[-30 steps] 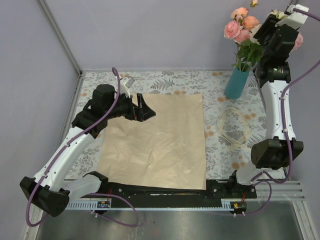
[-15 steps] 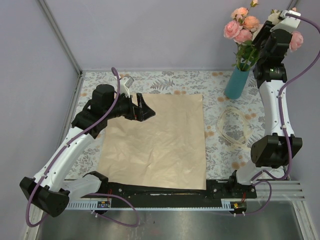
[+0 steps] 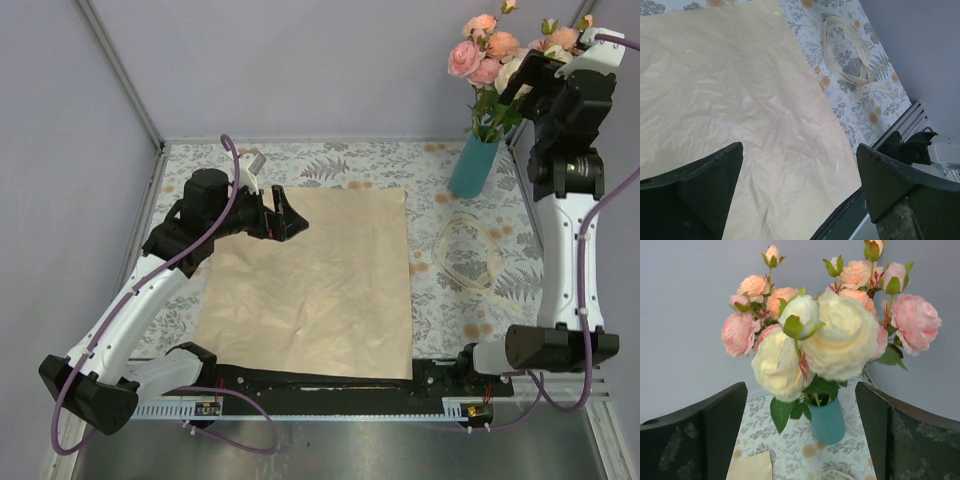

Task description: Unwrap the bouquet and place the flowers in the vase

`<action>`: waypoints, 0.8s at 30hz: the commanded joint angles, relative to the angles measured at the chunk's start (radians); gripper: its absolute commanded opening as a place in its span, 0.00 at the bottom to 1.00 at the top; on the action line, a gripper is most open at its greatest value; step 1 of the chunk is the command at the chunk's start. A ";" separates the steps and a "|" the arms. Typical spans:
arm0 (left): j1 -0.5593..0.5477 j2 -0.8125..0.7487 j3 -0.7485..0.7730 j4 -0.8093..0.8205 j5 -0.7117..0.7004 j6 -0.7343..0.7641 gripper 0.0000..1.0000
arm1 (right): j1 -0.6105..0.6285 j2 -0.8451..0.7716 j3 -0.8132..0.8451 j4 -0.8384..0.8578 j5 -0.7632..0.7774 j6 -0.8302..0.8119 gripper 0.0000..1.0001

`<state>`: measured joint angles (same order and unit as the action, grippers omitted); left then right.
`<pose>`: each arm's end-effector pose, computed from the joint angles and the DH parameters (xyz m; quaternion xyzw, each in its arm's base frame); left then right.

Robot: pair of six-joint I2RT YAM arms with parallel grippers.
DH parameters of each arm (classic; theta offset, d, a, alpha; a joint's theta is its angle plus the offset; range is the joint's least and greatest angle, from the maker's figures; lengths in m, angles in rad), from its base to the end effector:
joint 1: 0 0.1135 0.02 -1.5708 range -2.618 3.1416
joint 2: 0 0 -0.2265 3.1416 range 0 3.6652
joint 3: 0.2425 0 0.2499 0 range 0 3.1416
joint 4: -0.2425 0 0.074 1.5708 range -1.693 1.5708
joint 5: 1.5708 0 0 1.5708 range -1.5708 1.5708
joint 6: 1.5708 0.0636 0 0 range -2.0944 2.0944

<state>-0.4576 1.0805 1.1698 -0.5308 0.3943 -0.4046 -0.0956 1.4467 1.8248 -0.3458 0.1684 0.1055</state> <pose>0.2311 -0.1410 0.3380 0.1267 0.8253 -0.3696 0.4076 0.3294 -0.0423 0.4880 0.1297 0.6836 -0.0550 0.7162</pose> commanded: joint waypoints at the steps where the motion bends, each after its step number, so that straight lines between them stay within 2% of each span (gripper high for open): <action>1: 0.004 -0.042 0.014 0.020 -0.051 0.018 0.99 | -0.003 -0.164 -0.093 -0.117 -0.084 0.054 0.99; 7: 0.004 -0.079 0.011 0.020 -0.112 0.030 0.99 | 0.007 -0.311 -0.202 -0.324 -0.266 0.151 0.99; 10: 0.004 -0.103 0.002 0.037 -0.138 0.026 0.99 | 0.019 -0.374 -0.318 -0.400 -0.458 0.168 0.99; 13: 0.004 -0.128 -0.025 0.078 -0.147 0.013 0.99 | 0.039 -0.445 -0.441 -0.440 -0.561 0.224 0.99; 15: 0.004 -0.137 -0.036 0.095 -0.146 0.007 0.99 | 0.043 -0.509 -0.556 -0.400 -0.619 0.262 1.00; 18: 0.004 -0.146 -0.051 0.120 -0.127 -0.005 0.99 | 0.053 -0.629 -0.748 -0.204 -0.751 0.322 0.99; 20: 0.000 -0.151 -0.067 0.144 -0.109 -0.011 0.99 | 0.057 -0.728 -0.870 -0.128 -0.745 0.356 0.99; 24: -0.023 -0.168 -0.088 0.175 -0.103 -0.007 0.99 | 0.057 -0.828 -0.946 -0.142 -0.689 0.370 0.99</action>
<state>-0.4633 0.9432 1.0950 -0.4519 0.2821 -0.4042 -0.0444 0.7074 0.9016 -0.6010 -0.4854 0.4271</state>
